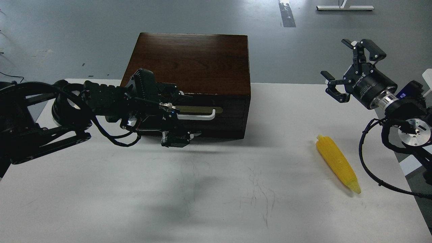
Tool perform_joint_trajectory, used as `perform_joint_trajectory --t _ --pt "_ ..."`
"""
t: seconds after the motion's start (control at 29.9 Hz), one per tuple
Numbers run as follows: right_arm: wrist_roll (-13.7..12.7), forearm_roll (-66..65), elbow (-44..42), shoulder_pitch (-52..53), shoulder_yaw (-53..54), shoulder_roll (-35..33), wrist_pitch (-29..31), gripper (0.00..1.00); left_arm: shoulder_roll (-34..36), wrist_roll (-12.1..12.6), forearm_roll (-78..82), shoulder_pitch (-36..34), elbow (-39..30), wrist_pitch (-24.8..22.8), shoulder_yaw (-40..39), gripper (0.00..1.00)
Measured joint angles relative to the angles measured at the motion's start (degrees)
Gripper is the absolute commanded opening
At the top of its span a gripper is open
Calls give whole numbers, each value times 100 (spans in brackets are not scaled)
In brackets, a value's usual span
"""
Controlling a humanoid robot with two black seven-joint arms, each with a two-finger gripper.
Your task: Put corn in drawer with both arms
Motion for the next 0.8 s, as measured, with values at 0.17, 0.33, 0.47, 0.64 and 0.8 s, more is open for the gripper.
perform_joint_trajectory --t 0.17,0.33,0.47,0.64,0.8 --pt "0 0 -2 -4 8 -3 0 100 -15 -161 31 39 6 2 6 98" --pt "-2 3 -2 -28 10 -7 0 100 -15 -273 32 49 13 2 7 98" --pt "-2 5 -2 -43 10 -7 0 100 -26 -276 32 48 139 2 3 98" --pt "-1 5 -1 -46 10 -5 0 100 -145 -282 32 48 392 16 1 98" --pt "0 6 -1 -47 23 -2 0 100 -237 -306 32 109 560 19 -1 98"
